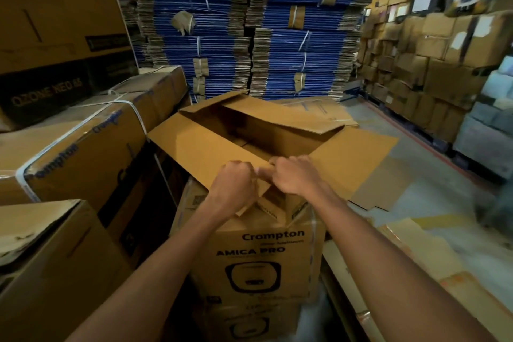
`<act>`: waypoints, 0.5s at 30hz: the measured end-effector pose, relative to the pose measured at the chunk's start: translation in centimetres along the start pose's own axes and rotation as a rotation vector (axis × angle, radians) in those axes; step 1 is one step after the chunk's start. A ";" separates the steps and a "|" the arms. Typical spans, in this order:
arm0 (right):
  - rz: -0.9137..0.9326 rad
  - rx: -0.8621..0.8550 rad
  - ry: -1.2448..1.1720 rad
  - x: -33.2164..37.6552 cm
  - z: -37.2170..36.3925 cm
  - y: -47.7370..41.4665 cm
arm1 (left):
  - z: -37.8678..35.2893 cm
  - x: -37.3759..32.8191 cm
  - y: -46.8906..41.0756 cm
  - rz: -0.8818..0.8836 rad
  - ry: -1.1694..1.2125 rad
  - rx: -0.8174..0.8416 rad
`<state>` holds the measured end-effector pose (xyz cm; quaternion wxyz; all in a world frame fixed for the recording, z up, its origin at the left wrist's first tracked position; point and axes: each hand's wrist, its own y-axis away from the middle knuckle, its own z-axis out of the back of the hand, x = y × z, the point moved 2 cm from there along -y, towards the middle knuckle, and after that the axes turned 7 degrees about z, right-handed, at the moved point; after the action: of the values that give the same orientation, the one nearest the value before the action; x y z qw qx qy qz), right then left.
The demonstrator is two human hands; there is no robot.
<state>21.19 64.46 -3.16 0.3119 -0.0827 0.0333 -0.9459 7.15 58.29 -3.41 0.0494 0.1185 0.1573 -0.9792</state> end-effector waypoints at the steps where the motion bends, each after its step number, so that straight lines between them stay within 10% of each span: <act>1: -0.014 -0.005 0.032 0.0 -0.3 0.0 | 0.2 0.7 -0.7 0.020 0.065 0.007; 7: -0.022 -0.021 -0.022 -2.2 0.3 0.8 | -0.8 5.2 -4.1 0.061 0.039 0.316; 15: 0.009 0.158 -0.026 -8.7 3.7 2.9 | 0.4 7.9 -5.5 0.103 -0.157 0.309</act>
<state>30.42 67.24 -1.03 0.3221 -0.0700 -0.0453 -0.9430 -1.29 62.87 -3.35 0.0927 0.0560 -0.0053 -0.9941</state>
